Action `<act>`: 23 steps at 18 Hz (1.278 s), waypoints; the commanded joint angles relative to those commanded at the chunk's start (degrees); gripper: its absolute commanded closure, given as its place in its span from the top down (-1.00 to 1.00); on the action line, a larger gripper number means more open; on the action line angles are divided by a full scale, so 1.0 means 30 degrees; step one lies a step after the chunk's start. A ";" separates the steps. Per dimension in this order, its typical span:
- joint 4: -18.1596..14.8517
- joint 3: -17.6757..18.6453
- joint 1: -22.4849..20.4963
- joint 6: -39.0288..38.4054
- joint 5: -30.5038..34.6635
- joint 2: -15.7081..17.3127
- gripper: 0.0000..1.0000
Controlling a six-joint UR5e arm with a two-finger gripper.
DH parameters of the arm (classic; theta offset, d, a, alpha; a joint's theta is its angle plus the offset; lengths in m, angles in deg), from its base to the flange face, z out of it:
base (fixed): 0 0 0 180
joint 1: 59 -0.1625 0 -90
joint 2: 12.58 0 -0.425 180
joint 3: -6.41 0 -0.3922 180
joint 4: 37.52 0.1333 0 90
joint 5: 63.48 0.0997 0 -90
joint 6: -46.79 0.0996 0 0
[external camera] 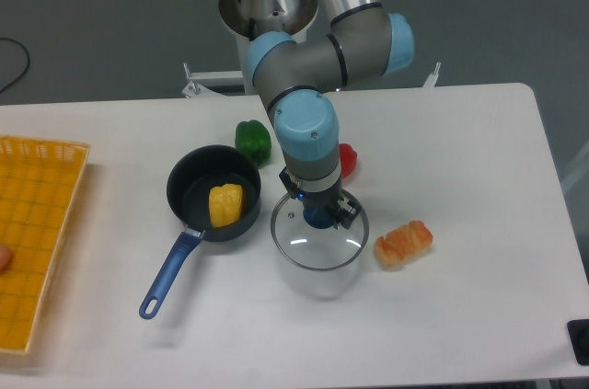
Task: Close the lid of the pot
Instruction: 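Hold the clear glass lid by its knob and lift it slightly, then carry the glass lid over the blue saucepan and lower it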
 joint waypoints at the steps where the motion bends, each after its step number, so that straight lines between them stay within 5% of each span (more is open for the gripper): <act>1: 0.0029 0.0000 0.0000 0.0000 -0.0029 0.0000 -0.29; 15: -0.0322 0.0029 0.0000 -0.0029 0.0029 0.0000 -0.29; 23: -0.1492 -0.0322 0.0204 -0.0059 0.0029 0.0175 -0.29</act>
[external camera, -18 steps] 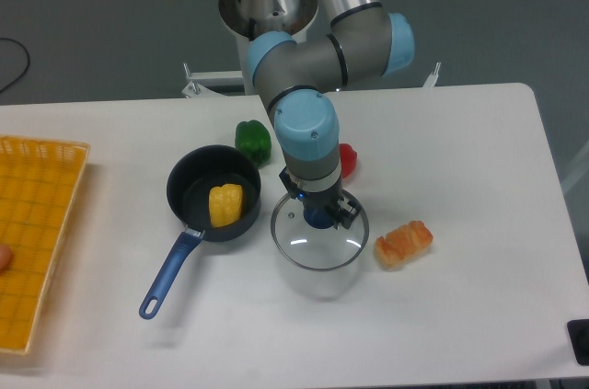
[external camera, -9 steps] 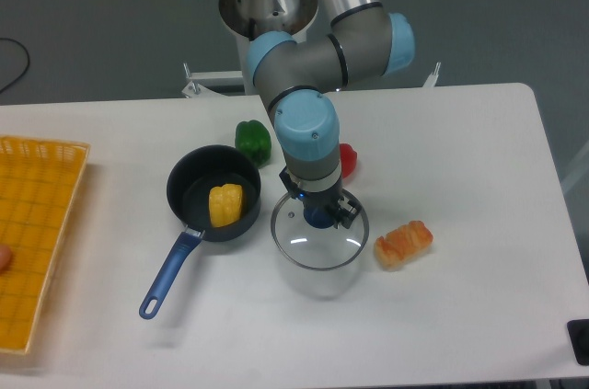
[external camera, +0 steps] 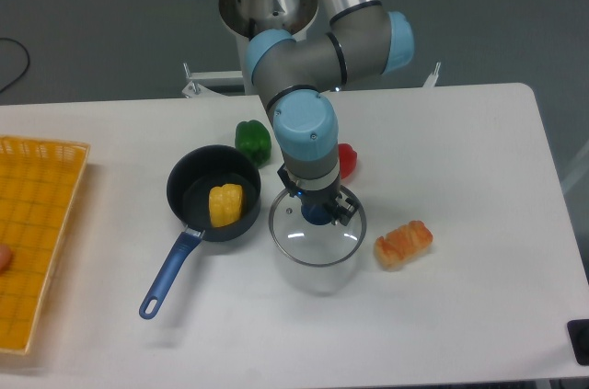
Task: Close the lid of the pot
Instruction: 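Carry the glass lid over the blue saucepan and lower it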
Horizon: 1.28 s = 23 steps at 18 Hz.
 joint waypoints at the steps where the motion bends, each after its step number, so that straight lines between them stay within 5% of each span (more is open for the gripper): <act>1: -0.0205 -0.0030 0.0088 -0.0029 0.0000 0.0029 -0.29; 23: -0.2258 -0.0001 0.4422 -0.3192 0.0029 0.1377 -0.29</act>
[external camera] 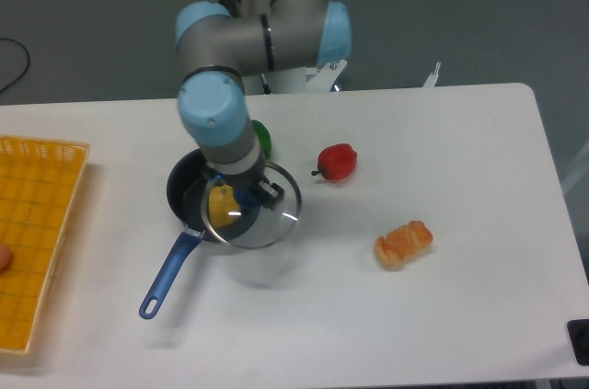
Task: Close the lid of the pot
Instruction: 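Carry the glass lid over the blue saucepan and lower it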
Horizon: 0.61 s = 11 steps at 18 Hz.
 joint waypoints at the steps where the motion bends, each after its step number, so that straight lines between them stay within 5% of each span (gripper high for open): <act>1: 0.0000 0.0058 0.0147 -0.0176 0.0000 0.0029 -0.29; 11: 0.0117 0.0791 0.1115 -0.0382 0.1055 0.0117 -0.29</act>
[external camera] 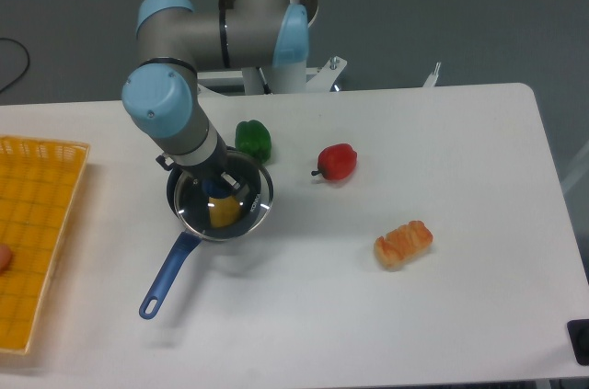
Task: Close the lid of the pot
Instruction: 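Carry the glass lid over the blue saucepan and lower it, then press the glass lid down onto the saucepan rim, adjusting its seat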
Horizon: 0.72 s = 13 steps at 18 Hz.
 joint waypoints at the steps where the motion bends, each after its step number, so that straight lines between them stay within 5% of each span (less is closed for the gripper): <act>1: 0.0000 0.0030 0.0145 -0.0145 0.0000 -0.0029 -0.29; 13: 0.0029 0.0322 0.0733 0.0408 0.0527 -0.0058 -0.29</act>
